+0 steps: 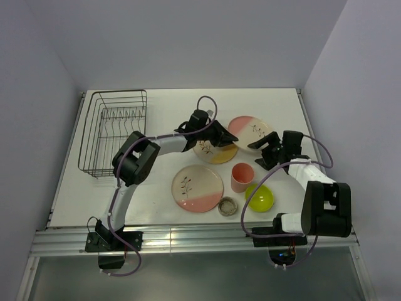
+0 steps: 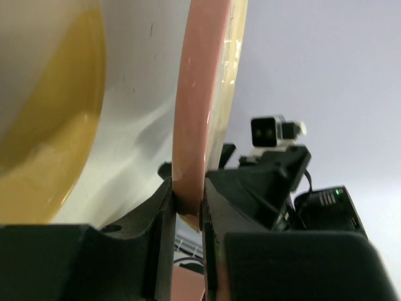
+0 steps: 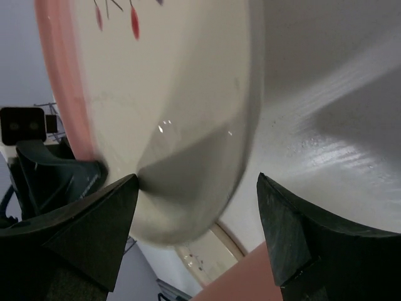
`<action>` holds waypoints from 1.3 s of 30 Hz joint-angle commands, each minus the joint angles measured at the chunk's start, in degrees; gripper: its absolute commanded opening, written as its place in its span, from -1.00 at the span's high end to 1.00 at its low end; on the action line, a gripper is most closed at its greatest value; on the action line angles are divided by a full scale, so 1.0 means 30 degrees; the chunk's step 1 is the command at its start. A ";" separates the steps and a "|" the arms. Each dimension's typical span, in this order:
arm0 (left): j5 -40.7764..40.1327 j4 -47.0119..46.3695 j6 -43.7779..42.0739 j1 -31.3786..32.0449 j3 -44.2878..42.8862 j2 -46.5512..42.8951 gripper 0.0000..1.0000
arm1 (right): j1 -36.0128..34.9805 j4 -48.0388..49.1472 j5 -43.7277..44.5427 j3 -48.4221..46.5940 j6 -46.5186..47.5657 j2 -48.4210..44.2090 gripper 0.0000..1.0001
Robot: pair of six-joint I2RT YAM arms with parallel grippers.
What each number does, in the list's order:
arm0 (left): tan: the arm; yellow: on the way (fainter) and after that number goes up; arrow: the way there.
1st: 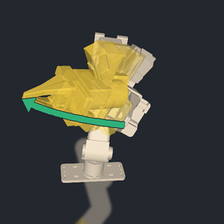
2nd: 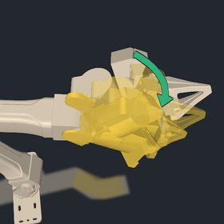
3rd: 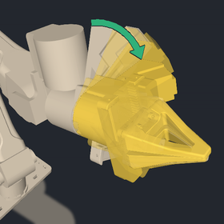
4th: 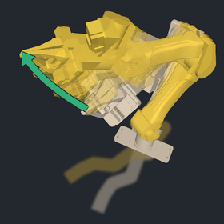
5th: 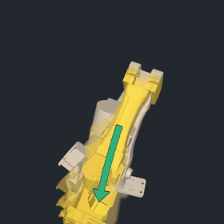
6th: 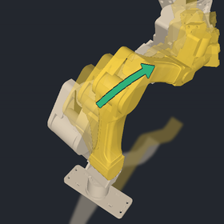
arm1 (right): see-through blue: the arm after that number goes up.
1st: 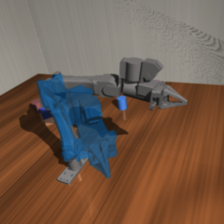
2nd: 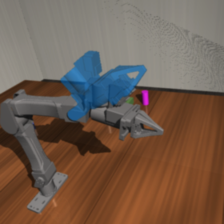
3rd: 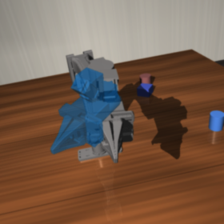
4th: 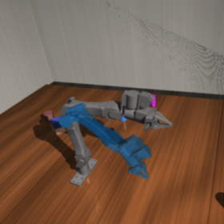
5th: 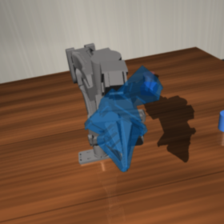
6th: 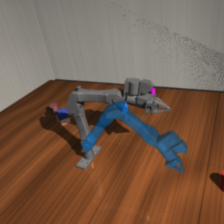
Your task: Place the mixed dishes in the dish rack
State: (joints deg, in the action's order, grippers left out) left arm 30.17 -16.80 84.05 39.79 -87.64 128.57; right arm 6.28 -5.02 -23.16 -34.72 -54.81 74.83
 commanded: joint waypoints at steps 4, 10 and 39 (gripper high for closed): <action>0.1455 -0.4800 0.0752 0.0272 0.1406 -0.3306 1.00 | -0.0015 0.4248 -0.0602 0.0176 -0.1653 0.0547 -0.61; 0.1514 -0.5152 0.0547 0.0272 0.2580 -0.4010 1.00 | 0.0015 0.5595 0.0162 0.0850 -0.1536 -0.1442 -0.08; -0.7467 0.4100 -1.2944 0.3431 0.4866 -1.1212 -0.65 | -0.0542 -0.3480 0.1273 -0.4534 -0.0190 -0.5139 1.00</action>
State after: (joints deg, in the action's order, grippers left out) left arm 17.45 -8.14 57.80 47.46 -72.95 101.56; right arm 5.02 -15.49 -19.27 -40.99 -56.88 61.56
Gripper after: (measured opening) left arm 0.822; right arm 0.235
